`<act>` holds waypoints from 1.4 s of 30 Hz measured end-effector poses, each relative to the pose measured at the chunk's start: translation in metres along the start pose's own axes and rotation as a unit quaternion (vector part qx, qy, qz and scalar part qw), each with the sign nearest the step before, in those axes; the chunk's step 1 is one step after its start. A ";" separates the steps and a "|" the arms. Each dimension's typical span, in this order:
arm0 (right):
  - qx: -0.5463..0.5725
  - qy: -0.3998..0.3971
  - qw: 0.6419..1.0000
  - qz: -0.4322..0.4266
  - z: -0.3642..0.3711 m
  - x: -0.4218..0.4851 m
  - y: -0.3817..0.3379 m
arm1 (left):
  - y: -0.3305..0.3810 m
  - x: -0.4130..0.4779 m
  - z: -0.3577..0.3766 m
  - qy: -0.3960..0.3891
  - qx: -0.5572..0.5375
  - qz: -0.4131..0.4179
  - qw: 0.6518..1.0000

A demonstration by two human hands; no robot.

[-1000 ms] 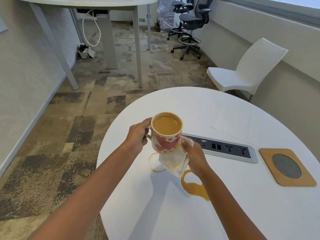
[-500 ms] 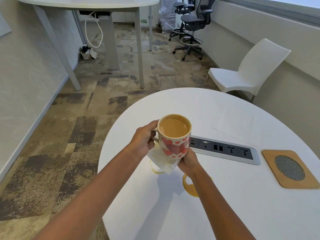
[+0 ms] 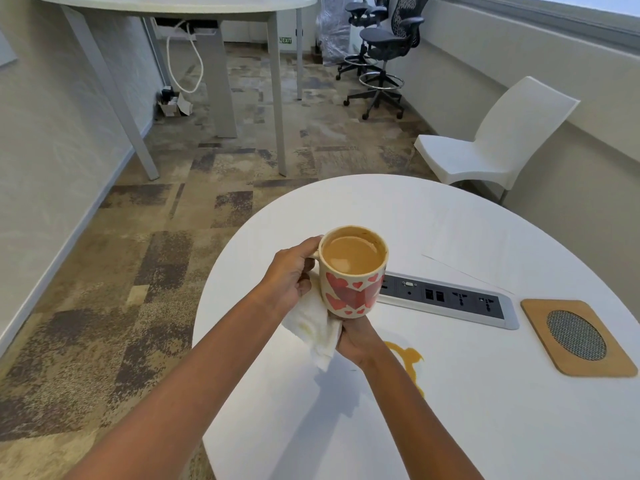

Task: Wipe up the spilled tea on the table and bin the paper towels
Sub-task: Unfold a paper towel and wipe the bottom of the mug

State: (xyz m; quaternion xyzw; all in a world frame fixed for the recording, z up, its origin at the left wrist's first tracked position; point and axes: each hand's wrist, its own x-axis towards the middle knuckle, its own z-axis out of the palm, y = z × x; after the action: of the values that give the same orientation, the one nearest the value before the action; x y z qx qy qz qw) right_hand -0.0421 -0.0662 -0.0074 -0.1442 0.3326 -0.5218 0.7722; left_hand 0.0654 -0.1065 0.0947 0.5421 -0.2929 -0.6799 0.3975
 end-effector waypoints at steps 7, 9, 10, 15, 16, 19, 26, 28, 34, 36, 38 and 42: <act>0.002 -0.051 0.995 0.083 -0.002 -0.012 0.002 | 0.009 0.001 -0.003 0.011 0.000 0.016 1.000; 0.071 -0.078 0.989 0.106 -0.003 -0.013 -0.001 | 0.009 0.001 -0.004 0.009 -0.002 0.021 1.000; 0.084 -0.087 0.986 0.119 -0.003 -0.015 -0.003 | 0.009 0.001 -0.004 0.007 -0.004 0.023 1.000; 0.126 -0.086 0.977 0.151 -0.004 -0.025 -0.011 | 0.008 0.003 -0.001 0.006 -0.009 0.028 1.000; 0.135 -0.084 0.976 0.147 -0.004 -0.028 -0.012 | 0.008 0.004 -0.001 0.007 -0.008 0.031 0.999; 0.153 -0.083 0.976 0.133 -0.008 -0.036 -0.019 | 0.009 0.005 -0.001 0.013 -0.006 0.040 0.999; -0.017 0.111 0.993 0.043 -0.031 -0.039 -0.053 | 0.008 0.009 -0.006 0.016 0.018 0.050 0.998; -0.110 0.120 0.986 -0.017 -0.034 -0.040 -0.062 | 0.006 0.011 -0.008 0.020 0.015 0.048 0.999; -0.273 0.201 0.932 -0.127 -0.032 -0.036 -0.066 | 0.002 0.014 -0.015 0.034 0.007 0.042 0.998; -0.295 0.265 0.909 -0.128 -0.027 -0.031 -0.062 | 0.000 0.015 -0.017 0.038 0.001 0.041 0.998; -0.276 0.306 0.900 -0.145 -0.029 -0.025 -0.056 | -0.001 0.016 -0.020 0.047 -0.006 0.038 0.998; -0.219 0.365 0.890 -0.165 -0.038 -0.023 -0.048 | -0.004 0.019 -0.026 0.056 -0.015 0.039 0.998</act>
State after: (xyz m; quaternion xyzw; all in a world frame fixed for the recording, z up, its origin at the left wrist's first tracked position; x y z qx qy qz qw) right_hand -0.1072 -0.0609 0.0001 -0.1617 0.6683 -0.5715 0.4479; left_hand 0.0882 -0.1197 0.0750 0.5617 -0.2814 -0.6363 0.4477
